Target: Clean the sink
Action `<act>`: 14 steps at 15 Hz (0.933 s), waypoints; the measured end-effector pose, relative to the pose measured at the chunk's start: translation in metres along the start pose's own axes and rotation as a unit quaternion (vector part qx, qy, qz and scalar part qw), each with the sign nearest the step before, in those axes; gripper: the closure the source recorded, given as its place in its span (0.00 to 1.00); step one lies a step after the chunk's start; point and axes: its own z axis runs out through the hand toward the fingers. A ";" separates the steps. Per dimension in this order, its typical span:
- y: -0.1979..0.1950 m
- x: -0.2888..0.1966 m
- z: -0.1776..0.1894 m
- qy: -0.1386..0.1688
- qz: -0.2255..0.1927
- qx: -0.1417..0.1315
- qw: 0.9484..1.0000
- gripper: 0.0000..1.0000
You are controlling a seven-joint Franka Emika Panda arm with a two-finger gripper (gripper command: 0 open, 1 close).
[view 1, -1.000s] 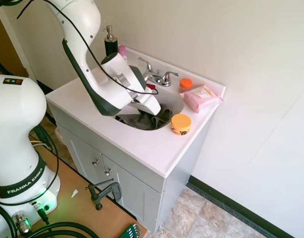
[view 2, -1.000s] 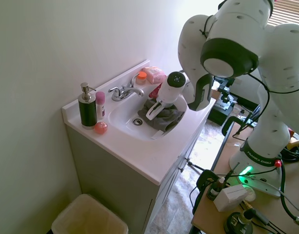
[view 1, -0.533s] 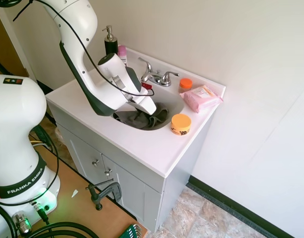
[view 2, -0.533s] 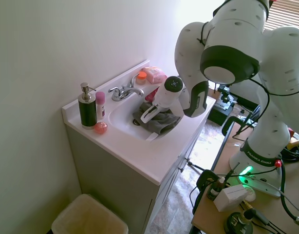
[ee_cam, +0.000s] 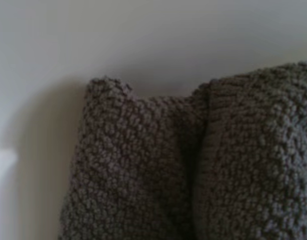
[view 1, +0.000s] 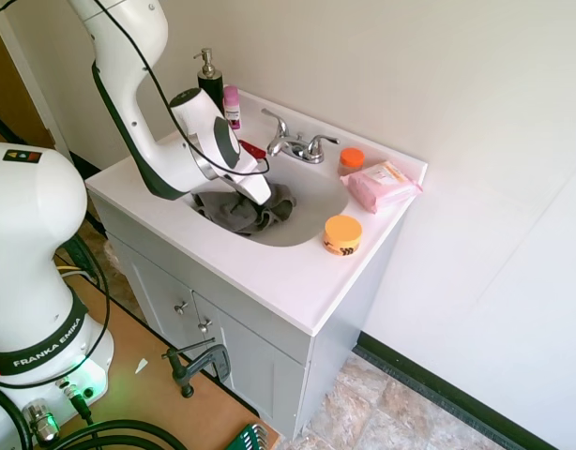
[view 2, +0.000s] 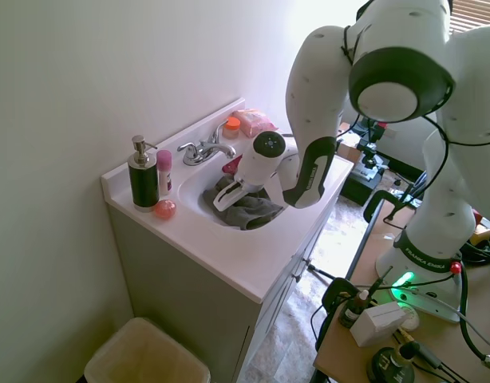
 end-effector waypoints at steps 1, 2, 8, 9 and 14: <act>-0.004 -0.003 -0.003 -0.014 0.003 -0.002 1.000 1.00; -0.007 -0.006 -0.007 -0.027 0.009 -0.003 1.000 1.00; -0.020 -0.019 -0.032 -0.116 0.058 -0.020 0.991 1.00; -0.021 -0.020 -0.037 -0.130 0.065 -0.022 0.989 1.00; -0.033 -0.020 -0.066 -0.190 0.071 -0.021 0.979 1.00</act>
